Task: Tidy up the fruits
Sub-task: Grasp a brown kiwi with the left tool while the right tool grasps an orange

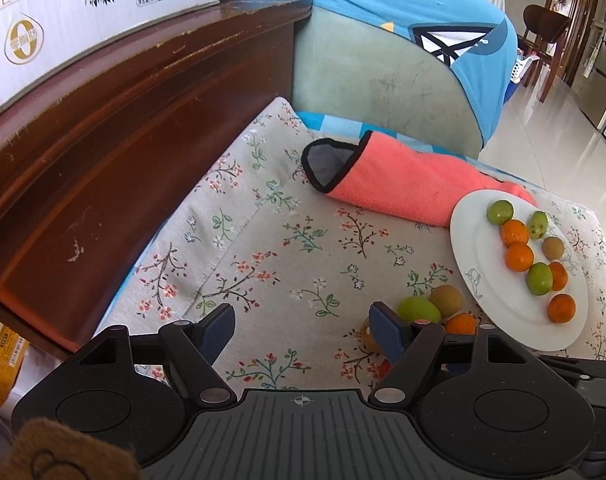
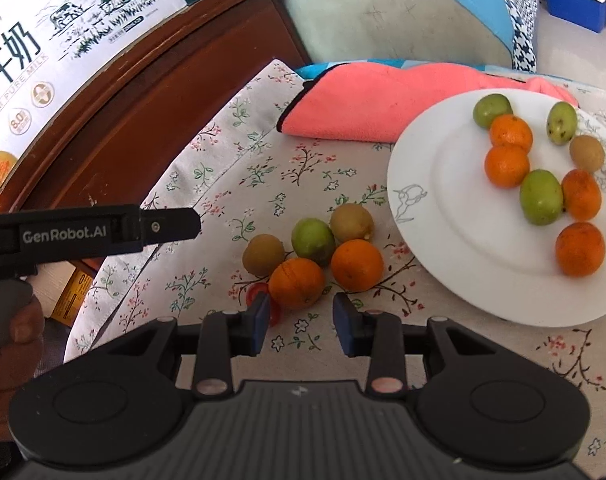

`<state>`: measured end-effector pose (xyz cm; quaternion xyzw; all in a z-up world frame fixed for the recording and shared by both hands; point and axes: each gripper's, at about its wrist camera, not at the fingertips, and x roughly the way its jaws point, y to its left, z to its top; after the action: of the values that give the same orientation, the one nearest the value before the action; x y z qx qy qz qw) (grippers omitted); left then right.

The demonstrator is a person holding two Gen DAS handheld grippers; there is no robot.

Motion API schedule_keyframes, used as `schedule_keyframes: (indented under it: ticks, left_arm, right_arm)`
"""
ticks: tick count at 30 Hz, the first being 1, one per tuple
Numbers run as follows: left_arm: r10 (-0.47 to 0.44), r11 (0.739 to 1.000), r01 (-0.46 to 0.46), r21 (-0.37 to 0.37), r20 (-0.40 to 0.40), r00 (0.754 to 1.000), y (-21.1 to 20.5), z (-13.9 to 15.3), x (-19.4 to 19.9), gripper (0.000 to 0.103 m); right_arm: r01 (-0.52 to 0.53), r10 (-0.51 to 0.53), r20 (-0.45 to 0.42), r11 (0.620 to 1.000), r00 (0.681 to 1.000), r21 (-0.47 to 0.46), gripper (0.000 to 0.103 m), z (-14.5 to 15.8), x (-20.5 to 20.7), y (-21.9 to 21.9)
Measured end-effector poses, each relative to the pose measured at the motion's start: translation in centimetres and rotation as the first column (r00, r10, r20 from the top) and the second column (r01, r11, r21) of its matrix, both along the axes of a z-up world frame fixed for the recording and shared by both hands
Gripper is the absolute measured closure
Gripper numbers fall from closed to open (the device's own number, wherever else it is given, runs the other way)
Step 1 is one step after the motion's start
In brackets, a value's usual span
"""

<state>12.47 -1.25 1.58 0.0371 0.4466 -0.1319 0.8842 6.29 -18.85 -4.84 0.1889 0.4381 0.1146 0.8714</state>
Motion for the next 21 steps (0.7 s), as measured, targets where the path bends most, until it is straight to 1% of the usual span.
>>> schedule_keyframes:
  ticks: [3,7,8,9,11,12,17,19,21]
  left_arm:
    - [-0.007,1.0,0.007,0.009,-0.007,1.0,-0.2,-0.3,0.1,0.029]
    - [-0.008,1.0,0.008,0.014,-0.016,1.0,-0.2,-0.6,0.1,0.029]
    - [-0.008,1.0,0.008,0.013,-0.017,1.0,-0.2,-0.6,0.1,0.029]
    - [-0.008,1.0,0.008,0.012,-0.019,1.0,-0.2,-0.7,0.1,0.029]
    - [-0.01,1.0,0.01,0.01,-0.022,1.0,-0.1,-0.7,0.1,0.029]
    - [-0.014,1.0,0.014,0.008,-0.024,1.0,-0.1,-0.8,0.2,0.031]
    - [-0.063,0.998,0.063,0.008,-0.026,0.998,-0.6,-1.2,-0.2,0.033]
    - [-0.09,0.996,0.09,0.004,-0.026,0.996,-0.9,-1.4,-0.3,0.035]
    - [-0.115,0.993,0.115,0.003,-0.027,0.993,-1.4,-1.6,-0.4,0.037]
  right_arm:
    - [0.002,-0.002,0.007,1.0,1.0,-0.003,0.064,0.0,0.3,0.3]
    - [0.007,-0.007,0.026,1.0,1.0,-0.011,0.064,-0.1,0.4,0.5]
    - [0.001,-0.001,0.031,1.0,1.0,-0.012,0.064,-0.1,0.5,0.6]
    - [-0.006,0.006,0.036,1.0,0.999,-0.014,0.07,-0.1,0.4,0.6]
    - [-0.017,0.018,0.039,1.0,0.999,-0.022,0.071,0.0,0.3,0.5]
    - [-0.022,0.023,0.039,0.999,0.999,-0.025,0.071,0.1,0.2,0.5]
    - [-0.04,0.042,0.047,0.999,0.998,-0.037,0.071,0.9,-0.8,-0.3]
    - [-0.043,0.046,0.046,0.997,0.998,-0.061,0.071,1.2,-1.5,-0.6]
    - [-0.043,0.046,0.042,0.997,0.998,-0.058,0.071,1.3,-2.2,-1.0]
